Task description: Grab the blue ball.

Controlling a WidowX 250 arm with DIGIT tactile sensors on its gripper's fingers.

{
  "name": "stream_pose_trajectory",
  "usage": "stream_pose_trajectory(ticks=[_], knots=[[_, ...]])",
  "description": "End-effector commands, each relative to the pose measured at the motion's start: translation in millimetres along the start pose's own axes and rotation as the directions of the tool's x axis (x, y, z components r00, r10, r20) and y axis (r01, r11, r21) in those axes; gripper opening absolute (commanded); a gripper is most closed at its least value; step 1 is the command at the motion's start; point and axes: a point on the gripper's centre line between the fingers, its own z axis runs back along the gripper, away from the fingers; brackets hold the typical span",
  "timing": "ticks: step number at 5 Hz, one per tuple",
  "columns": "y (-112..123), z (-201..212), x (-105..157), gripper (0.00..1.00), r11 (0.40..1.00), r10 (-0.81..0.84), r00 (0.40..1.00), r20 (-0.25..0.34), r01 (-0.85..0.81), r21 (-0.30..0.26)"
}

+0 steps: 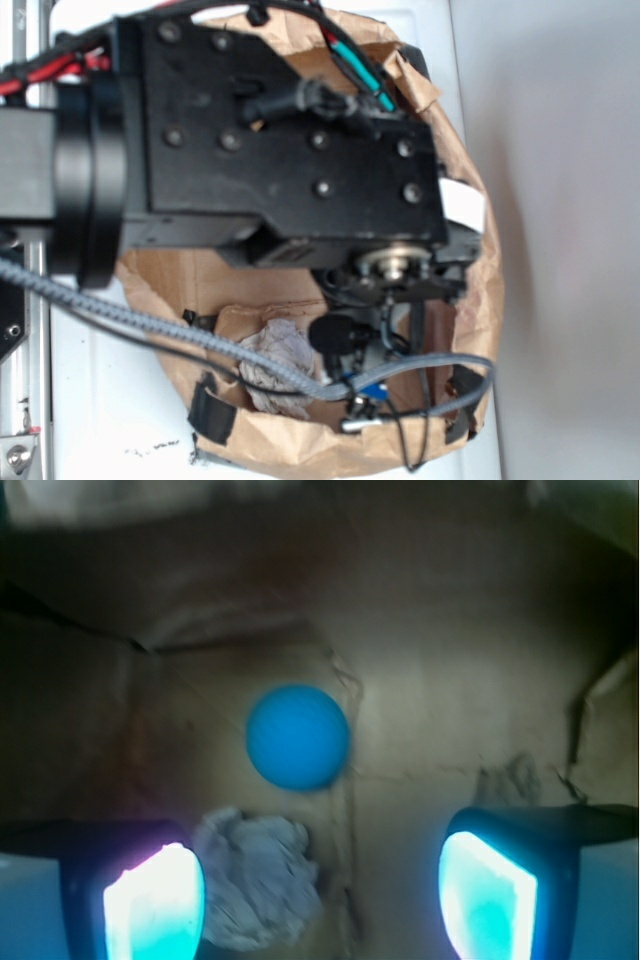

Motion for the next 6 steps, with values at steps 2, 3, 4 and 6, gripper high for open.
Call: stream_pose_trajectory(ticks=[2, 3, 4, 6], knots=[[-5, -16, 18, 1.0, 0.999, 0.014, 0.987, 0.163, -0.007, -0.043], [-9, -41, 15, 1.0, 1.0, -0.011, 0.993, 0.122, 0.009, 0.011], [-15, -55, 18, 1.0, 1.0, -0.016, 0.996, 0.086, 0.013, 0.026], [-24, -76, 17, 0.46, 1.0, -0.012, 1.0, 0.015, 0.012, 0.026]])
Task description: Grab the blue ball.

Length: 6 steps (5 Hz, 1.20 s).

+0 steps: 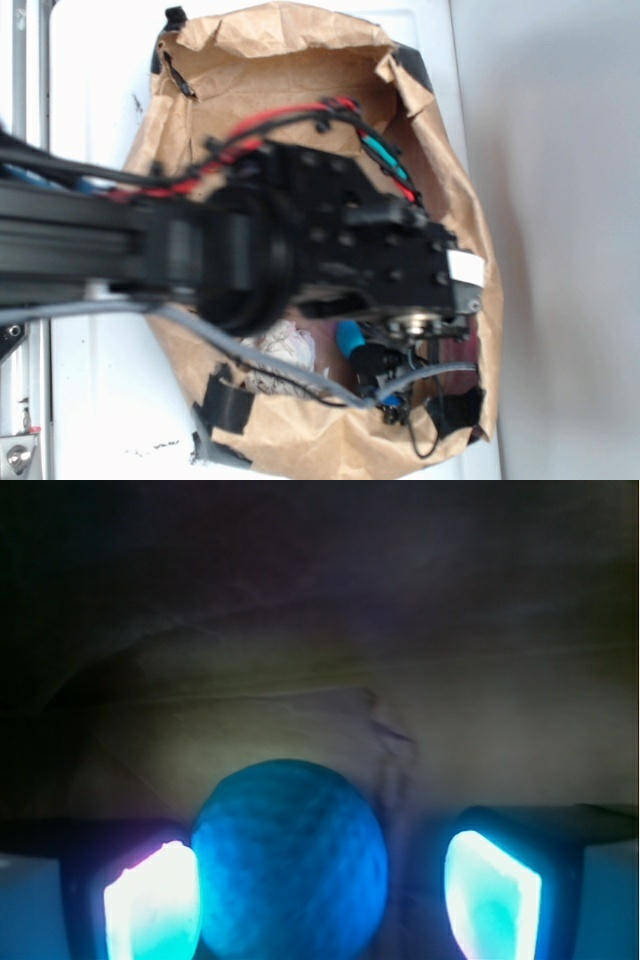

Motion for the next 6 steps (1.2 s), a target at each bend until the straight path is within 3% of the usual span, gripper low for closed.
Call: stream_pose_trajectory(ticks=[1, 3, 4, 5, 6], knots=[[-3, 6, 5, 0.0, 1.0, 0.022, 0.998, 0.055, -0.023, 0.016], [11, 21, 6, 0.0, 0.998, 0.065, 0.993, 0.097, -0.067, 0.015], [35, 71, 8, 0.0, 0.981, 0.192, 0.964, 0.185, -0.193, -0.014], [68, 103, 19, 0.0, 0.948, 0.317, 0.927, 0.199, -0.317, -0.034], [78, 135, 16, 0.0, 0.941, 0.336, 0.918, 0.211, -0.322, -0.102]])
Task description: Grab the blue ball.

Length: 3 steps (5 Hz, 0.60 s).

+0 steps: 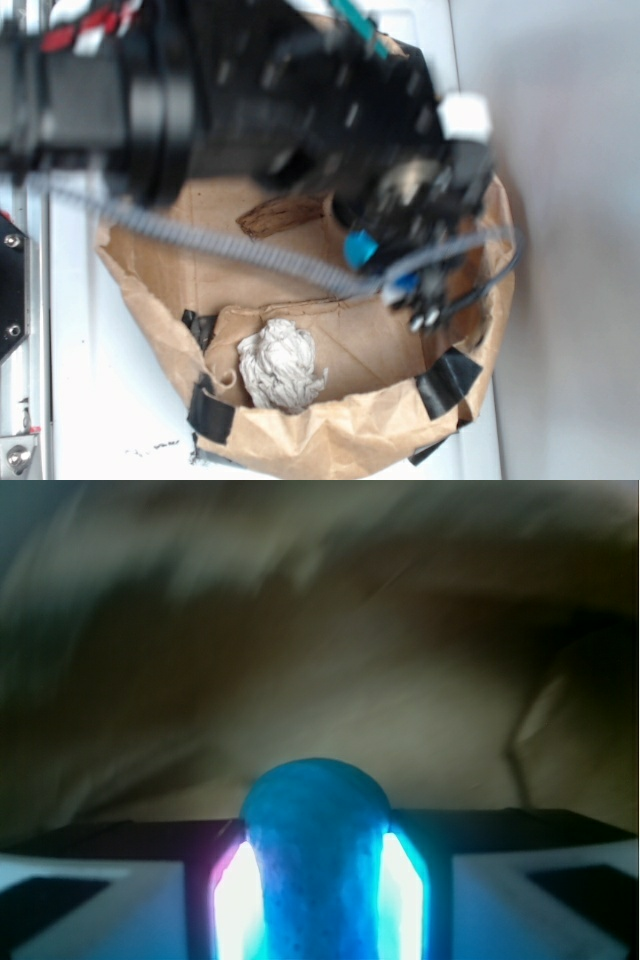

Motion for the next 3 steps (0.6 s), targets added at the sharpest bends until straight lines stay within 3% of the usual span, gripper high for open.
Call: stream_pose_trajectory(ticks=[1, 2, 3], knots=[[10, 83, 1, 0.0, 0.998, -0.01, 0.996, 0.089, 0.015, -0.057], [-1, 104, -22, 0.0, 0.998, -0.058, 0.991, 0.118, 0.056, 0.021], [-7, 102, -29, 0.0, 0.996, -0.078, 0.99, 0.119, 0.071, 0.061]])
